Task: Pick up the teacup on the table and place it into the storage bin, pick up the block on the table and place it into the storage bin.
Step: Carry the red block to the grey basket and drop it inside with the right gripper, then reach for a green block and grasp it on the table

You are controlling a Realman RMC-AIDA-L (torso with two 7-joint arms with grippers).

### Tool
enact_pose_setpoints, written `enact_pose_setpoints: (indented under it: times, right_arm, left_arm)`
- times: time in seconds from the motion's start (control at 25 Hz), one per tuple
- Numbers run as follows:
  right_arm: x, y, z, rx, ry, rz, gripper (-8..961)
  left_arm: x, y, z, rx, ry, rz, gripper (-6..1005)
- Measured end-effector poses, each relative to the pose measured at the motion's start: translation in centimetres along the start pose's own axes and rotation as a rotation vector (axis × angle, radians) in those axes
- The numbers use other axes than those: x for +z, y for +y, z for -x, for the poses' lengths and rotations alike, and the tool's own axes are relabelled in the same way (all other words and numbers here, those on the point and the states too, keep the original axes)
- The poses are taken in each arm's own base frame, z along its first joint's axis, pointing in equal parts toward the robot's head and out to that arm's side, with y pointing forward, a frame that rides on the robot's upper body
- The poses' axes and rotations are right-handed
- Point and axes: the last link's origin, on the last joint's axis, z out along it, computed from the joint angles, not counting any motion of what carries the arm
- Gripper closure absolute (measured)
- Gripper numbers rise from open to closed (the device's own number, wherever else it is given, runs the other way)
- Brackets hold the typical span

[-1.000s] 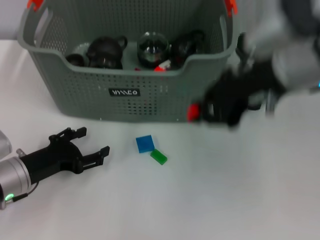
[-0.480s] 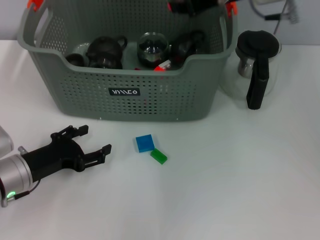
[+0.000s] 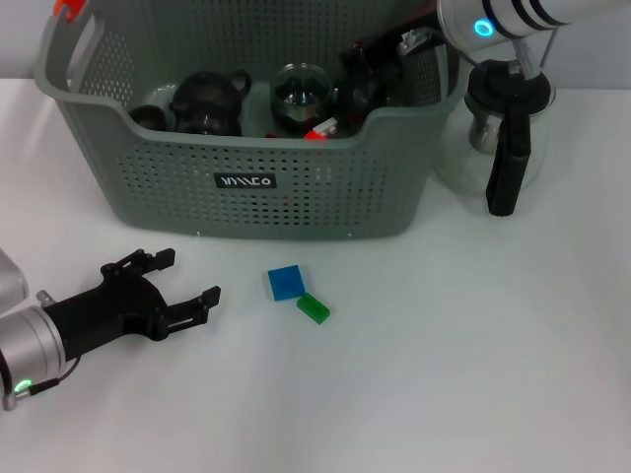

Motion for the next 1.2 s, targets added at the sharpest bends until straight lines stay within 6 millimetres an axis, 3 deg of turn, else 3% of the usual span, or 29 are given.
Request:
enact_pose_setpoints:
  times: [0.12,0.24,0.44,0.6,0.68,0.88,1.04,1.2]
  right_arm:
    - [-0.3,0.1,0.1,-0.012,0.004,0.010,749]
    - [-1.7,0.1,0.8,-0.024,-0.026,0.024,660]
    - [-7.2,1.8,1.6,-0.070,-0.156,0.146,510]
    - [-11.0,4.1,-1.0,-0.187,-0.157,0.321,386]
    - [-11.8,4.9,-3.1,-0.253,-0.097,0.390,325]
    - [-10.6,5.7,-7.6,-0.312,0.093,0.468,95]
    - [-7.7,7.3,-10.1,-0.453,0.195,0.523,51]
    - [-4.2,8.9,-10.9,-0.588,0.237,0.467,28]
  left_arm:
    - [0.0,0.1,0.0,-0.001,0.000,0.000,109]
    - [-0.1,0.1,0.1,-0.002,-0.003,-0.001,109]
    - [-0.1,0.1,0.3,-0.006,-0.004,-0.003,109]
    - [-0.2,0.1,0.3,-0.008,-0.005,-0.006,109]
    - [-0.2,0.0,0.3,-0.008,-0.005,-0.008,109]
    - [0.0,-0.2,0.1,-0.002,-0.009,-0.016,109]
    - [0.1,-0.2,0.1,0.002,-0.012,-0.015,109]
    - [0.2,-0.2,0.0,0.003,-0.012,-0.012,109]
